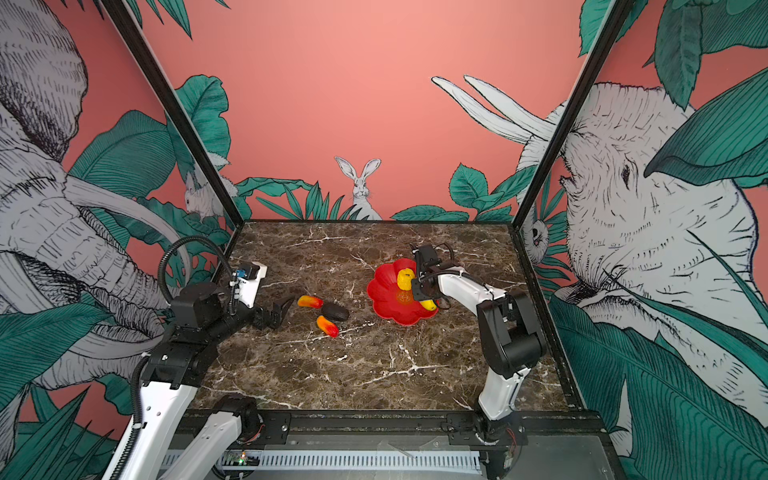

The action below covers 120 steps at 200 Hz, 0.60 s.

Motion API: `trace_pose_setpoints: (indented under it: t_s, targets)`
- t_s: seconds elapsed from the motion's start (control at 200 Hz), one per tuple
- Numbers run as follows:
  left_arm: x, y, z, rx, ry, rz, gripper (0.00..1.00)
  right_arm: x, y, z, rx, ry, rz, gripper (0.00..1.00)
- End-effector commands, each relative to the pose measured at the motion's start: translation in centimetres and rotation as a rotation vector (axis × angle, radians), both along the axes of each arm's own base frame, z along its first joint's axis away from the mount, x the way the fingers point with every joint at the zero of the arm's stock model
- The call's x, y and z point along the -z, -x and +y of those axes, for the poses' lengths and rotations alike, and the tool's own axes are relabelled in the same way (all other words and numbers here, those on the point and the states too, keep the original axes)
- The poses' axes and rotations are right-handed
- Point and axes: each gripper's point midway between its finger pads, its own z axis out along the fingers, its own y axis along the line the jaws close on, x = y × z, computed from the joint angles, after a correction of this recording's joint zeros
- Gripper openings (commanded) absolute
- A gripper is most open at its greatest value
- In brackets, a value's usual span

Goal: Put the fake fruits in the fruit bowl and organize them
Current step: 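Carry the long yellow fruit into the red bowl and release it, then move the right gripper to the dark avocado and grasp it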

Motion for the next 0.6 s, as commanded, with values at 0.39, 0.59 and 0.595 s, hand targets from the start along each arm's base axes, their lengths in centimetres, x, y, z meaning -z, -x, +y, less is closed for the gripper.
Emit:
trace_pose_setpoints:
  t_s: [0.39, 0.59, 0.595]
  targets:
    - [0.1, 0.3, -0.1, 0.013, -0.01, -0.014, 1.0, 0.4, -2.3, 0.6, 0.039, -0.021, -0.033, 0.36]
    - [0.1, 0.3, -0.1, 0.012, -0.011, -0.014, 1.0, 0.6, -2.7, 0.7, 0.035, -0.018, -0.029, 0.47]
    - [0.1, 0.3, 0.0, 0.012, -0.011, -0.014, 1.0, 0.5, -2.7, 0.7, 0.035, -0.018, -0.03, 0.47]
